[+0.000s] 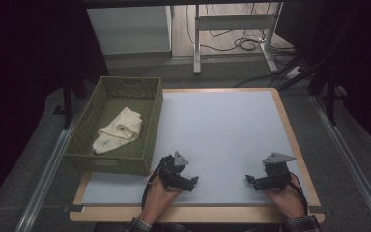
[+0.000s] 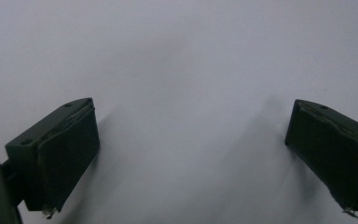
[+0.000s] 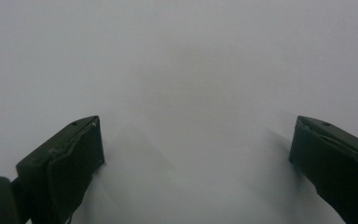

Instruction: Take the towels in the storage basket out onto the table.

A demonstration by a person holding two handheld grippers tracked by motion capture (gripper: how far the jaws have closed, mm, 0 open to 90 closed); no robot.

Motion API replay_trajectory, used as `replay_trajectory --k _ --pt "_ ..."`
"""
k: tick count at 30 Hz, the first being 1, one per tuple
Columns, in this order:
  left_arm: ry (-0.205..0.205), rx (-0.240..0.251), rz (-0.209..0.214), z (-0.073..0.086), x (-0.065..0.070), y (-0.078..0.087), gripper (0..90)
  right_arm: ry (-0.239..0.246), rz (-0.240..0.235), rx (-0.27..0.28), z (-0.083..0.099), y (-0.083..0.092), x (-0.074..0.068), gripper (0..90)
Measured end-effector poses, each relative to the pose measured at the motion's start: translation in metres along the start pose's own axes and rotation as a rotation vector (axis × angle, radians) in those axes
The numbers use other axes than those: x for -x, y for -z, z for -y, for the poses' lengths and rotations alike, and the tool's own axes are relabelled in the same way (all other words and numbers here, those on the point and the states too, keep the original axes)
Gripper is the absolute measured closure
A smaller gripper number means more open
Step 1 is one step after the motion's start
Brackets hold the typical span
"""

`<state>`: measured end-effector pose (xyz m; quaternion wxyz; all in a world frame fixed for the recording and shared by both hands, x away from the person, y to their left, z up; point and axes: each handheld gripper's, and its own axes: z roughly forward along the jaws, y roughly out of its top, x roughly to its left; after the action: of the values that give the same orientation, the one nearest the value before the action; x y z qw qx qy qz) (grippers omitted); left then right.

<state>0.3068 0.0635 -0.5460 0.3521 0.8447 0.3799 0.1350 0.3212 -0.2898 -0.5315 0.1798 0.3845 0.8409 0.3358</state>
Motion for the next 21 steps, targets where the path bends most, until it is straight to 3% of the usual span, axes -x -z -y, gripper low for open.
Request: replay_trajectory --k 21 --pt "0.001 0.001 0.000 0.0001 0.0001 -0.0001 2.7 -0.003 -0.003 0.005 0.0004 0.0001 0.0003 3.1"
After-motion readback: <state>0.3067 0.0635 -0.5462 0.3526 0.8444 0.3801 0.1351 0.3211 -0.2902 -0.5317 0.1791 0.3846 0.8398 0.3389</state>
